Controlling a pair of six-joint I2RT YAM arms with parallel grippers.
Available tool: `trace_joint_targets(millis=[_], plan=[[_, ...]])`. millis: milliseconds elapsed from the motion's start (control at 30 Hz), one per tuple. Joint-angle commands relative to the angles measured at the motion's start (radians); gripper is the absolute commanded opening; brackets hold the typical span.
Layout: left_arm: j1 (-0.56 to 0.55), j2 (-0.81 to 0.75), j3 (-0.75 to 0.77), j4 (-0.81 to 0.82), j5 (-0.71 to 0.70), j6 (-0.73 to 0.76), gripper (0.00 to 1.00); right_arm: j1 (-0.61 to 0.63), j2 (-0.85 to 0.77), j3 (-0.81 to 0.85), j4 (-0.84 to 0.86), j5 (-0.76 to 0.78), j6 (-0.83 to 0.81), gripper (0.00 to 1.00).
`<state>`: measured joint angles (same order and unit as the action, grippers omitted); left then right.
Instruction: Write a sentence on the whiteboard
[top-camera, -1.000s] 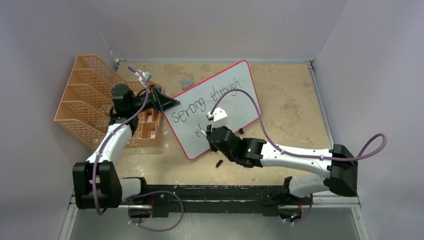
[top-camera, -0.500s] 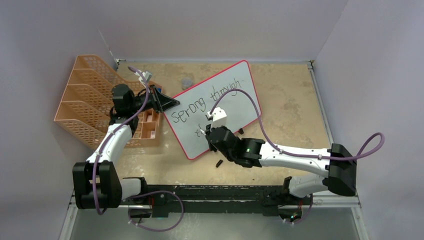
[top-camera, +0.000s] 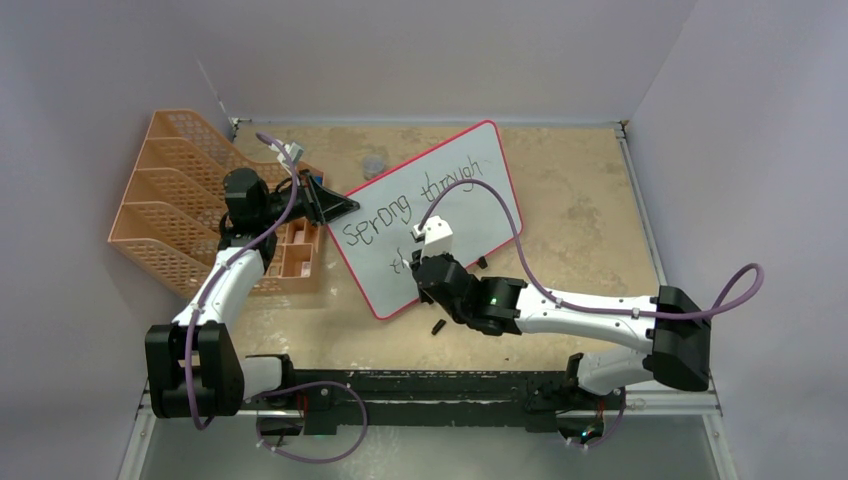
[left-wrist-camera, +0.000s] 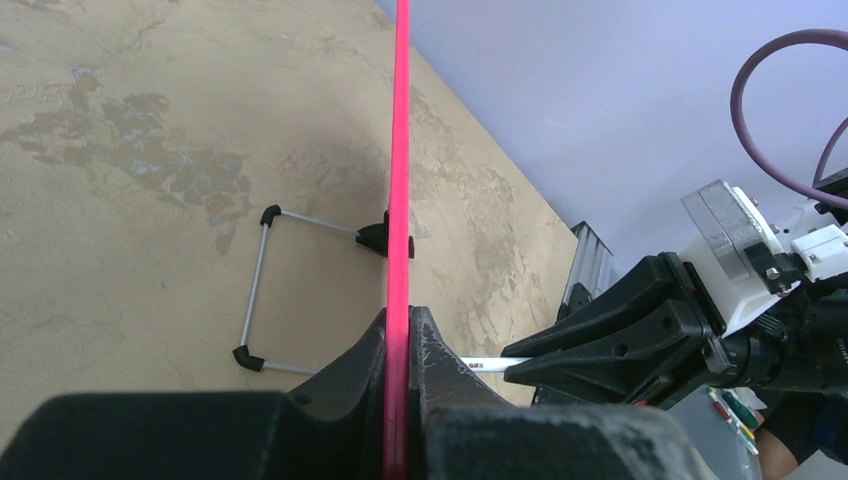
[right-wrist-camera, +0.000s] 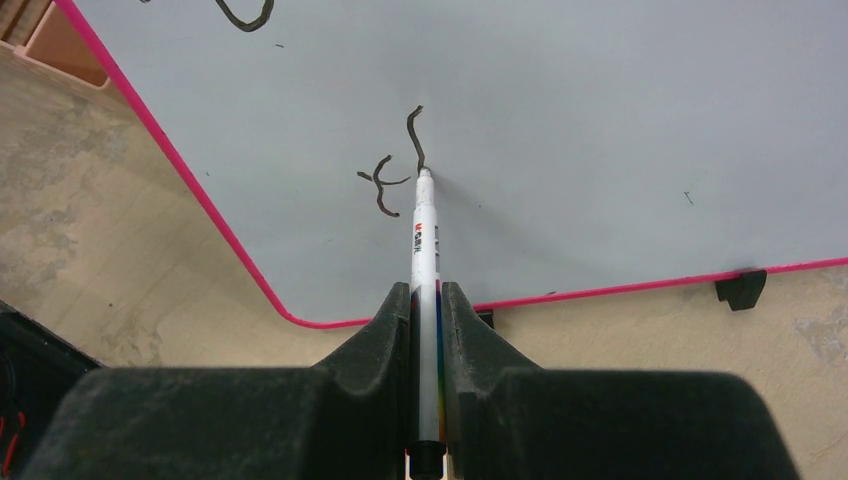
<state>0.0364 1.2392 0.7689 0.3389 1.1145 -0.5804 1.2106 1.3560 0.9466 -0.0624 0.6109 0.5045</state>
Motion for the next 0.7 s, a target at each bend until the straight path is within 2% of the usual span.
trace_joint_targets(millis=[0, 667], plan=[[-0.026, -0.009, 0.012, -0.015, 0.041, 0.04, 0.0, -0.003, 0.004, 0.003, 0.026, 0.03, -0.001, 0.0], [-0.026, -0.009, 0.012, -0.017, 0.04, 0.042, 0.0, -0.031, -0.022, -0.005, -0.001, 0.072, 0.019, 0.0]])
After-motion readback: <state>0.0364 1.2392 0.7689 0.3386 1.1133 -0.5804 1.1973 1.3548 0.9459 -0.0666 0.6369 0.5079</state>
